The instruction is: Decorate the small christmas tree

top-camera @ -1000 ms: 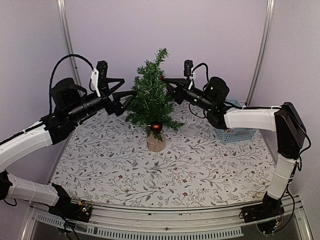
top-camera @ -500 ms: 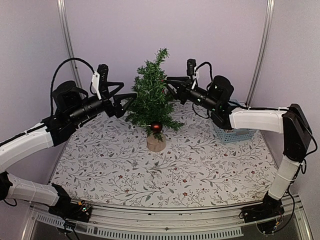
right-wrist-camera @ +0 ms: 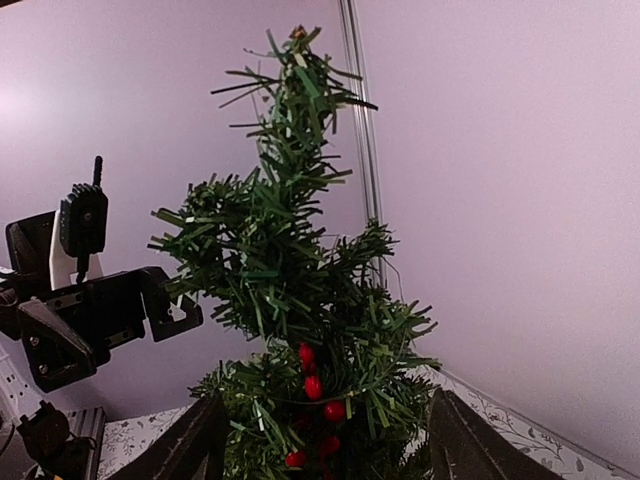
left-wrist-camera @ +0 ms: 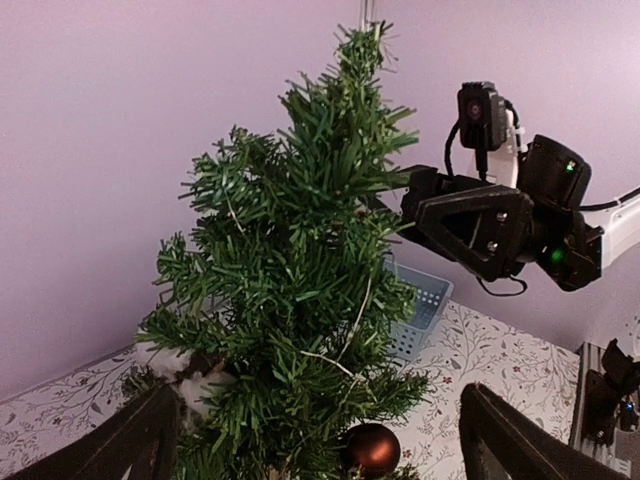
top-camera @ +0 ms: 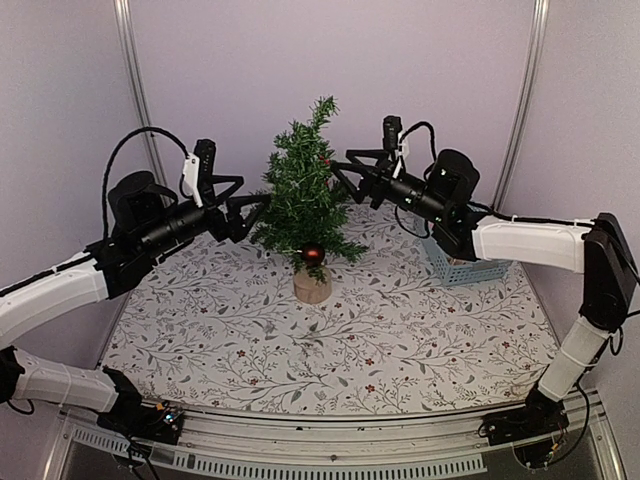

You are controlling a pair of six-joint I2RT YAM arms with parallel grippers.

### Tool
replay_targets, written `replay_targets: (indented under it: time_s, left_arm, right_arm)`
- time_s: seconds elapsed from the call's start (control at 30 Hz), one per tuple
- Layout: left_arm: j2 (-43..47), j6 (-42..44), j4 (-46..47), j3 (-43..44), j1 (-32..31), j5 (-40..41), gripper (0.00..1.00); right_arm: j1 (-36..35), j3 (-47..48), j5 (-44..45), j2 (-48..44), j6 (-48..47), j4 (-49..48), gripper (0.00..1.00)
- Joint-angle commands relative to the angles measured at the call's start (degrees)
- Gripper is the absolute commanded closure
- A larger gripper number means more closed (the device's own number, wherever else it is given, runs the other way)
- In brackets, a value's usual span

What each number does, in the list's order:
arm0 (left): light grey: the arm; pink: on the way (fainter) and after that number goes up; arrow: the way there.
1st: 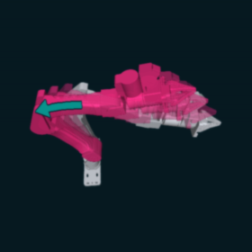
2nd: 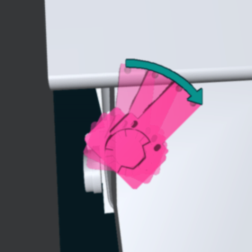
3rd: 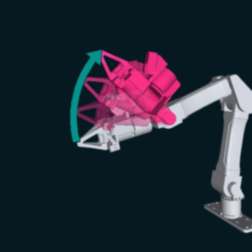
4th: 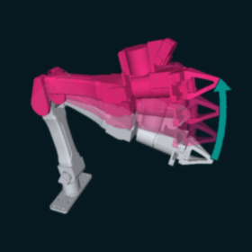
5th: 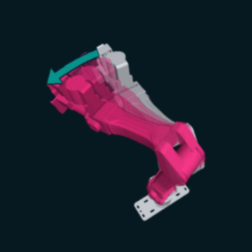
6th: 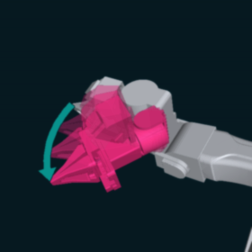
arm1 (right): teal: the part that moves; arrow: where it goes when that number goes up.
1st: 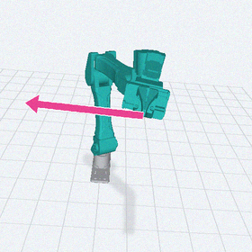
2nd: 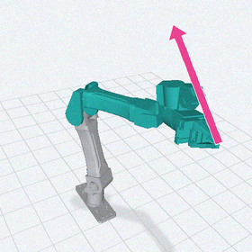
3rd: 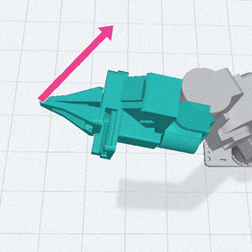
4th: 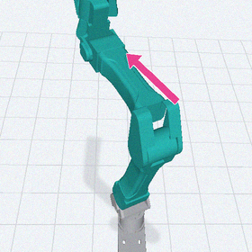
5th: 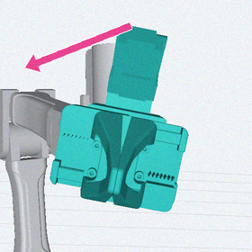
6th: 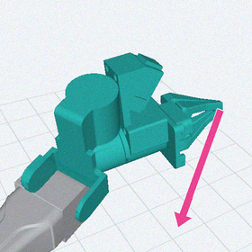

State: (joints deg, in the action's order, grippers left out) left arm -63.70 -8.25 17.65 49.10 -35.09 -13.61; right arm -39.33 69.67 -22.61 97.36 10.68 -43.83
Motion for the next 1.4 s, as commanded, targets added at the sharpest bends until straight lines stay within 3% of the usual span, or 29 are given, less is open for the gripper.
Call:
replay_targets:
  time_s: [0.0,0.37,0.63,0.97,1.37]
  left_arm:
    - [2.2,-3.8,1.5,-3.9,1.2,2.7,0.01]
    - [6.8,-13.6,7.0,-20.4,1.4,9.5,0.04]
    - [3.3,-26.5,18.9,-31.9,0.3,9.7,0.18]
    - [-8.8,-31.9,27.3,-33.0,-3.2,13.3,0.26]
    - [-19.7,-36.6,34.8,-31.6,-3.3,11.1,0.28]
  right_arm:
    - [1.9,-3.5,0.7,-5.6,0.6,1.7,0.26]
    - [14.2,-11.5,-3.3,-7.1,12.8,8.3,0.26]
    - [16.7,-5.2,-12.3,8.4,16.8,12.5,0.36]
    - [14.8,7.0,-21.4,26.3,22.1,11.2,0.45]
    - [9.6,17.2,-23.1,39.1,24.1,12.2,0.51]
